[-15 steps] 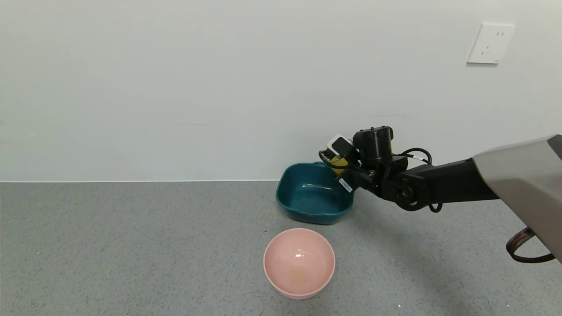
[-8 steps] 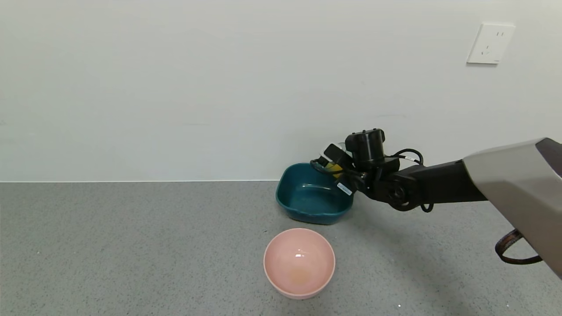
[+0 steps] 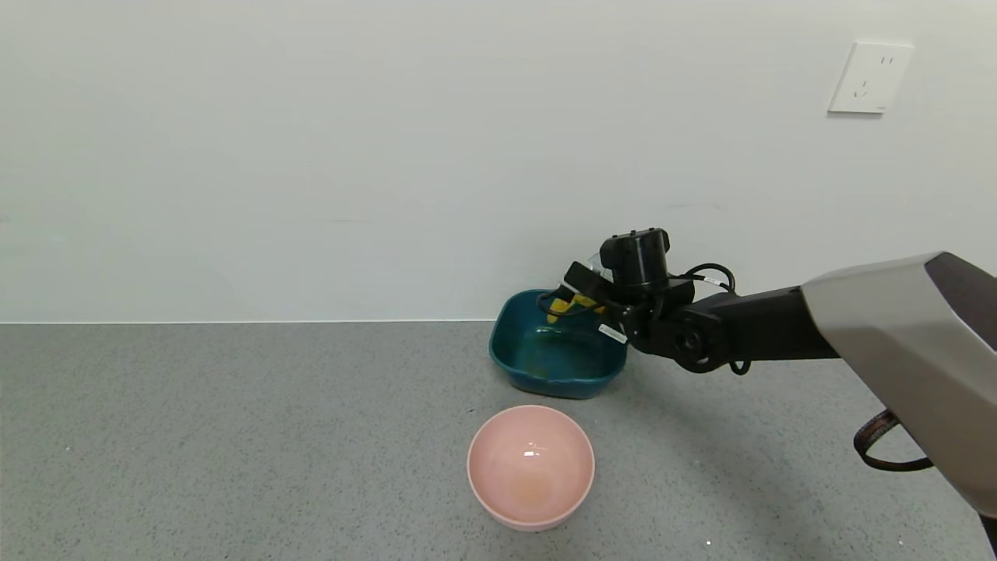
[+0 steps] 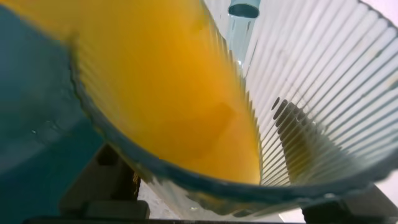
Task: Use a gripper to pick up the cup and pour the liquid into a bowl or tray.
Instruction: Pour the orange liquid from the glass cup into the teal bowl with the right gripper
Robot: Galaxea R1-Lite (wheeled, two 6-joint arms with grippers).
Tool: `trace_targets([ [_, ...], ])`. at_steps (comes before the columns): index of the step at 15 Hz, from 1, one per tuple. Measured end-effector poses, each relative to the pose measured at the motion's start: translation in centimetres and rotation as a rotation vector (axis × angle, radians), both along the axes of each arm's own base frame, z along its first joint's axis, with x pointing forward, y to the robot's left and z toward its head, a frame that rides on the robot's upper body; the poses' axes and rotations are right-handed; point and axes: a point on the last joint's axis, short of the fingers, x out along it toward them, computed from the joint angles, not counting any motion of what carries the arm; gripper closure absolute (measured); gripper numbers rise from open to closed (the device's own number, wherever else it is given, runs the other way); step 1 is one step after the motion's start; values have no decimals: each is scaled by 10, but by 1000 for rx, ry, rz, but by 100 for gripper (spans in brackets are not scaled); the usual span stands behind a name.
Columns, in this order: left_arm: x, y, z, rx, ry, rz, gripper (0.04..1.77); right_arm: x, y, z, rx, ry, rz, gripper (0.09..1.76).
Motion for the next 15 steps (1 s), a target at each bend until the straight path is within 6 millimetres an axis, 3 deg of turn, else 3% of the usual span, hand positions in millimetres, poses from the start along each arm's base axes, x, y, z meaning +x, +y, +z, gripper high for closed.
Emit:
trace_targets([
  [15,0,0,0,0,0,0,9,-1,5,-5,-202,15,10,48],
])
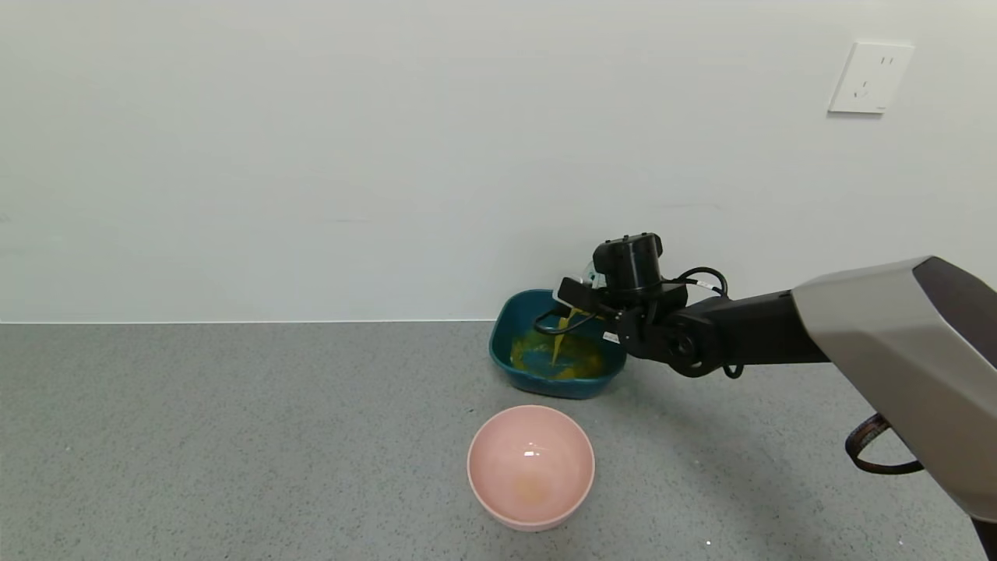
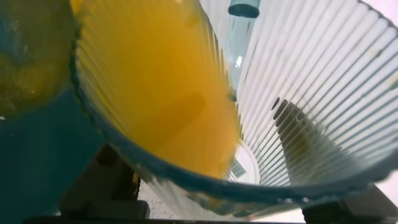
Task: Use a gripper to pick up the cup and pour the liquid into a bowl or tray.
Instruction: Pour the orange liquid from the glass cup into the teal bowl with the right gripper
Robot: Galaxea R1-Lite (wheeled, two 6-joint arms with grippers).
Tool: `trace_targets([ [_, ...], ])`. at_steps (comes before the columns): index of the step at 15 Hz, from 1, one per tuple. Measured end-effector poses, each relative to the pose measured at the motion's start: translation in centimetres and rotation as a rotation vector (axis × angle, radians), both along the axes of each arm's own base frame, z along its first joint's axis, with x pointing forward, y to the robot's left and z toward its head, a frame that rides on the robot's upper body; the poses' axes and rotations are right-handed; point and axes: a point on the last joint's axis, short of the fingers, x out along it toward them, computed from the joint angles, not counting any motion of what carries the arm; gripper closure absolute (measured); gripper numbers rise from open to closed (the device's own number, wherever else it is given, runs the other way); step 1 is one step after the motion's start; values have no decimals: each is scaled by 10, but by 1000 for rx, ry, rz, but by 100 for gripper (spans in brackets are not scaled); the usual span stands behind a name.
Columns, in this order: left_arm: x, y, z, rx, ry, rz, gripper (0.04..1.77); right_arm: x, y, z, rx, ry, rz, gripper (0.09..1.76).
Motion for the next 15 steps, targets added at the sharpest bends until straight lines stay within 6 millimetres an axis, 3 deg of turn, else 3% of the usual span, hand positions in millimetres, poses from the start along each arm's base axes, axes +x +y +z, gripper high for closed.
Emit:
trace_targets([
  [15,0,0,0,0,0,0,9,2,-5,4,-286,17,13,48],
])
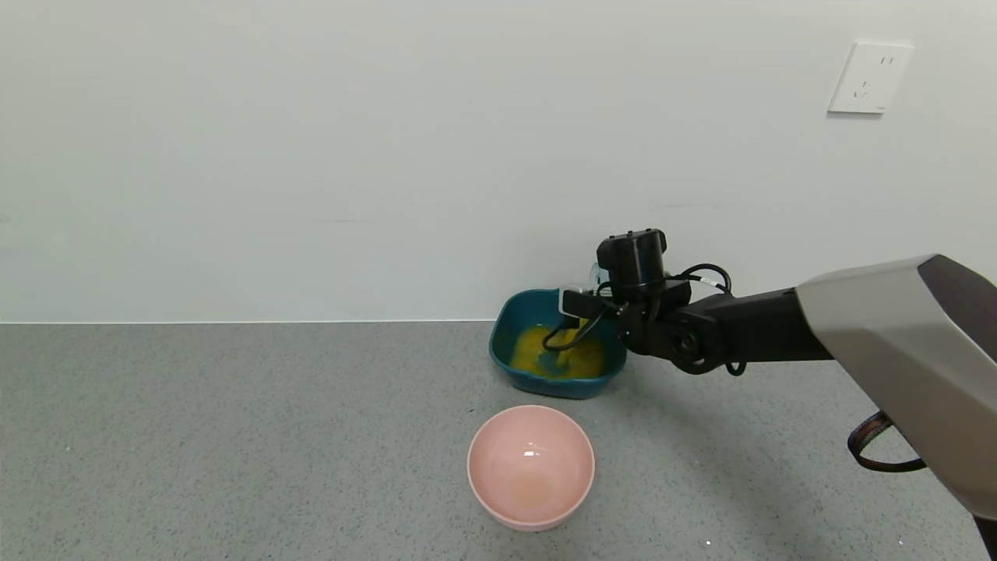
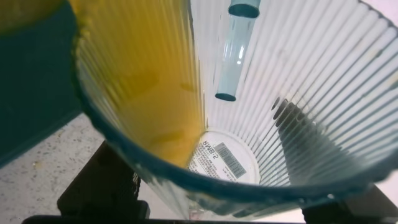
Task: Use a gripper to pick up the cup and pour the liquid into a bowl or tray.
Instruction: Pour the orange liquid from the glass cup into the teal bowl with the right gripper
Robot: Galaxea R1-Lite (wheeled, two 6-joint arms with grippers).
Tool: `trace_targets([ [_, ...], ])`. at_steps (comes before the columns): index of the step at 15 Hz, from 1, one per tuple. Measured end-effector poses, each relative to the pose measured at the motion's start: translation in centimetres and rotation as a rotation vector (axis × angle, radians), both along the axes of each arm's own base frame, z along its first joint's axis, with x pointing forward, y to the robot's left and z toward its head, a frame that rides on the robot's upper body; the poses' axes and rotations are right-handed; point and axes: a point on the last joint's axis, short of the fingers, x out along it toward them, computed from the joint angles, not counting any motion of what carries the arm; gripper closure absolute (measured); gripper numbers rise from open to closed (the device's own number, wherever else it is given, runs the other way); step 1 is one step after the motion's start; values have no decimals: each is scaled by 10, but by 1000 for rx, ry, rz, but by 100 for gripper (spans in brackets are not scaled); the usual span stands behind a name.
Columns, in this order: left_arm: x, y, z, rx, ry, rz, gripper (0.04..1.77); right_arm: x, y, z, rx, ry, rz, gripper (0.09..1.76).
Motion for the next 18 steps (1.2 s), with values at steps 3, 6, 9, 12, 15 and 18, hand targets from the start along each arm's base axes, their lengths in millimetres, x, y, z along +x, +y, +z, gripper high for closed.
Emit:
trace_targets([
  [3,0,0,0,0,0,0,9,0,-1,1,-48,8,5,48],
  [6,0,0,0,0,0,0,9,0,-2,2,-121,15,-8,48],
  [9,0,0,0,0,0,0,9,0,0,4,-169,17,10,48],
  [12,0,0,0,0,0,0,9,0,3,10,-223,-2,26,48],
  [15,0,0,0,0,0,0,9,-1,6,14,-281,-17,32,48],
  [18,0,0,0,0,0,0,9,-2,9,13,-307,-11,45,48],
])
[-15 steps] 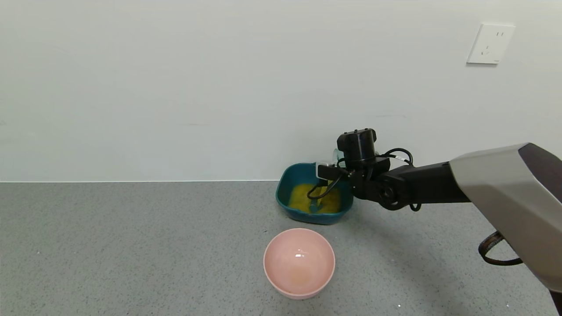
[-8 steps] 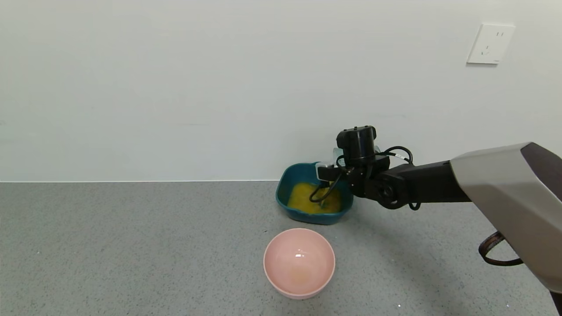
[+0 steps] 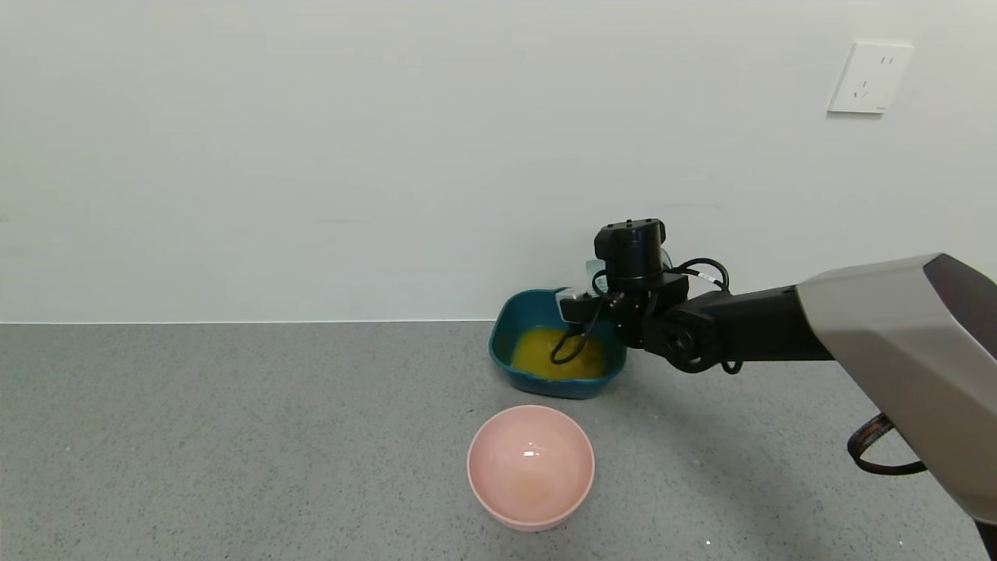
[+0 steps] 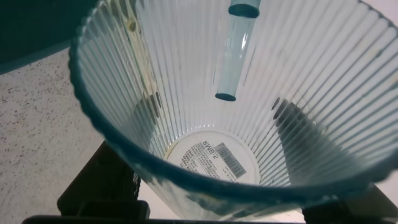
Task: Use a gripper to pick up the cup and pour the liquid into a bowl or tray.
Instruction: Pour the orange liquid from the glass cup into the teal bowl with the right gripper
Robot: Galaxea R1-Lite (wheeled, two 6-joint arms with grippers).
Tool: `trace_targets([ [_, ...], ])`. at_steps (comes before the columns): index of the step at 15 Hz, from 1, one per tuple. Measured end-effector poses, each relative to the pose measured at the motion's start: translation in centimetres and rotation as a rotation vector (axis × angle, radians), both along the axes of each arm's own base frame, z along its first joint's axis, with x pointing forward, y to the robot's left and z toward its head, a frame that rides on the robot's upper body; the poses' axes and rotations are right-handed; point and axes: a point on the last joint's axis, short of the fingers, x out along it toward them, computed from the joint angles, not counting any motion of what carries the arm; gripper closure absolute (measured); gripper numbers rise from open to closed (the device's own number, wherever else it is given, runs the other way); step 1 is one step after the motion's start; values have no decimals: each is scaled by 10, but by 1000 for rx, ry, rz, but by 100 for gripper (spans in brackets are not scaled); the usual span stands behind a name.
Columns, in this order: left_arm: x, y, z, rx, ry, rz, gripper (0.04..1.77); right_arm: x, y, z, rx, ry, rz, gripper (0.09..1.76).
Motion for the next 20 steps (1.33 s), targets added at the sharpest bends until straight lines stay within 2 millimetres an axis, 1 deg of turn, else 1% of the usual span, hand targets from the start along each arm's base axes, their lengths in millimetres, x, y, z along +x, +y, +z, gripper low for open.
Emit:
trace_targets([
  [7,0,0,0,0,0,0,9,-7,9,0,-105,21,19,48],
  [10,0,0,0,0,0,0,9,-8,11,4,-144,22,34,48],
  [12,0,0,0,0,0,0,9,-11,15,7,-146,17,42,48],
  [20,0,0,0,0,0,0,9,-12,17,12,-125,-13,45,48],
])
